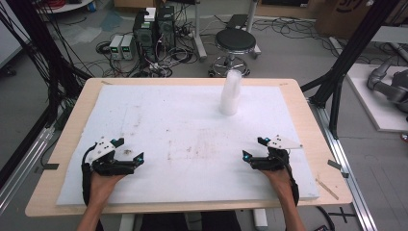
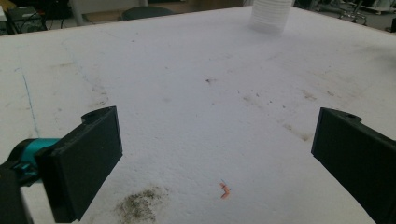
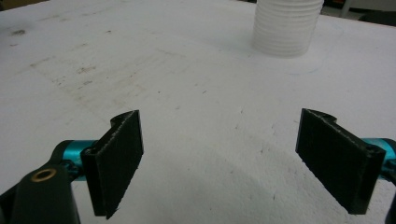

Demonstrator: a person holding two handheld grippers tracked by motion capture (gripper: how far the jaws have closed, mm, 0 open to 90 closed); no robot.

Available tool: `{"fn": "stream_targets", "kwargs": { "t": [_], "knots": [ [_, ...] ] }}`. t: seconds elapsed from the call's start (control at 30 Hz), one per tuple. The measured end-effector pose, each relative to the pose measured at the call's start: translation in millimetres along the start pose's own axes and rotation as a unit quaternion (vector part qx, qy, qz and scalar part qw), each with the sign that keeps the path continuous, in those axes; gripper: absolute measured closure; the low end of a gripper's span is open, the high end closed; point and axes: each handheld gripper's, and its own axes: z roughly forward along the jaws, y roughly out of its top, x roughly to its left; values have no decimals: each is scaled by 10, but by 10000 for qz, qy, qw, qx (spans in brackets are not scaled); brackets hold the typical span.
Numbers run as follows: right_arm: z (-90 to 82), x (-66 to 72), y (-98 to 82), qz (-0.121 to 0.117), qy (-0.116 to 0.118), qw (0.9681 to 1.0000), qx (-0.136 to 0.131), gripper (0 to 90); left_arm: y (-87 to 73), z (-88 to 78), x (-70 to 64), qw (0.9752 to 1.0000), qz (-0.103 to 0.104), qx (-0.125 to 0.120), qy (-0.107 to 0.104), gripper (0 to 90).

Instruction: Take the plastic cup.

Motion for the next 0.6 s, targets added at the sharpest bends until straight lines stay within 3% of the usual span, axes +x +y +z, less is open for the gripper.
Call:
{"fn": "stream_targets", "kwargs": {
  "t": [0.3,0.6],
  "knots": [
    [-5,-16,-2,68,57,10000,-15,145,2,7,1,10000,-18,31,27,18],
    [-37,-17,-10,5,114,9997,-198,145,6,13,3,10000,-19,74,23,18]
  ]
}}
